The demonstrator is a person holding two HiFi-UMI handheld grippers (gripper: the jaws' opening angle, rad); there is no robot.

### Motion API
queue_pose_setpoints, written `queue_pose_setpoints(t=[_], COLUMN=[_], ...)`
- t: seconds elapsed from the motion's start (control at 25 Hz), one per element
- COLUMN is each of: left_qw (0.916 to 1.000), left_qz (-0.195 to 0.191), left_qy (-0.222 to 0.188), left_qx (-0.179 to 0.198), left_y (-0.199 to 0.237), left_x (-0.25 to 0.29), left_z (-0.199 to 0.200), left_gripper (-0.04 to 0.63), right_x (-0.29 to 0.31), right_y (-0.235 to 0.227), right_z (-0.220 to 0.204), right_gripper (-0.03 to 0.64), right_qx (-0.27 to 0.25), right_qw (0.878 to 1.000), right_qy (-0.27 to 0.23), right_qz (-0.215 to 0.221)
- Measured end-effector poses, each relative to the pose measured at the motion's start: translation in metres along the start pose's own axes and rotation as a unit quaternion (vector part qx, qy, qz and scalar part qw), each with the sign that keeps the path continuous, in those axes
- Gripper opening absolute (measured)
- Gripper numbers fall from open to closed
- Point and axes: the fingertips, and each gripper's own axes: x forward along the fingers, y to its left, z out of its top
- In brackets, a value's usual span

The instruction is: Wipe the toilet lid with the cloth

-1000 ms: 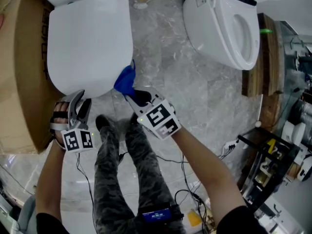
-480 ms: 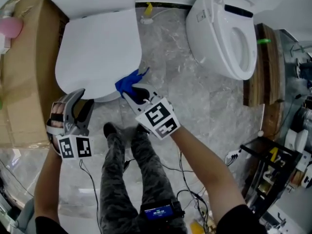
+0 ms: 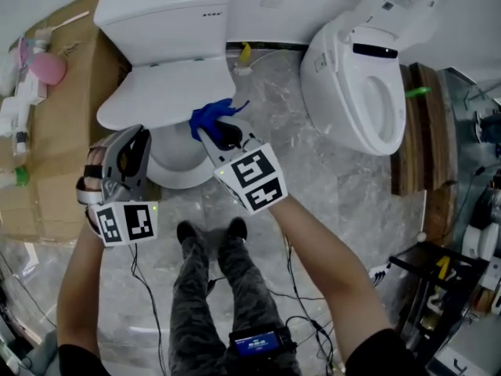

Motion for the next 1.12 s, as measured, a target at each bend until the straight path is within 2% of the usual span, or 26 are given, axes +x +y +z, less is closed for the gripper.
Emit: queue_pose_setpoints(t=[0.16,0.4,0.52,0.6,0.76,0.84,1.0,1.12], left_qw=[0.9994,0.9952,0.9936,0.9943,0.9952,0.9951,0.9968,0.9974], left_qz=[0.033,0.059,0.046,0.040,0.027,0.020,0.013,-0.007], left_qy=[0.013,0.073,0.094,0.087,0.090,0.094,0.076,0.069], left_qx=[-0.001,-0.025,-0.042,-0.048,-0.028,-0.023,-0.022,-0.021], left_y=[0.046,0.098,0.115,0.128,0.152,0.160,0.179,0.196], left_x=[0.019,0.043,0.054,0.062,0.082,0.095,0.116,0.136], left_z=[0.007,-0.007,-0.021,-0.028,-0.045,-0.055,-0.062,-0.064], left_gripper=[0.063,0.061,0.064,0.066,0.071,0.071,0.071,0.071], right_x=[0.010,0.025,0.030,0.035,0.046,0.053,0.070,0.085], right_y=[-0.023,-0.050,-0.061,-0.068,-0.081,-0.090,-0.107,-0.124], right_z=[0.040,0.082,0.096,0.106,0.122,0.130,0.146,0.160], right_gripper=[0.057,0.057,0.057,0.057,0.057,0.057,0.057,0.057], right_qx=[-0.007,-0.002,-0.009,-0.011,-0.017,-0.016,-0.001,0.002], right_qw=[1.000,0.999,0.999,0.999,0.998,0.998,0.997,0.996], right_qy=[-0.020,-0.036,-0.039,-0.044,-0.052,-0.055,-0.058,-0.062], right_qz=[-0.015,-0.009,-0.005,-0.004,-0.009,-0.018,-0.045,-0.070])
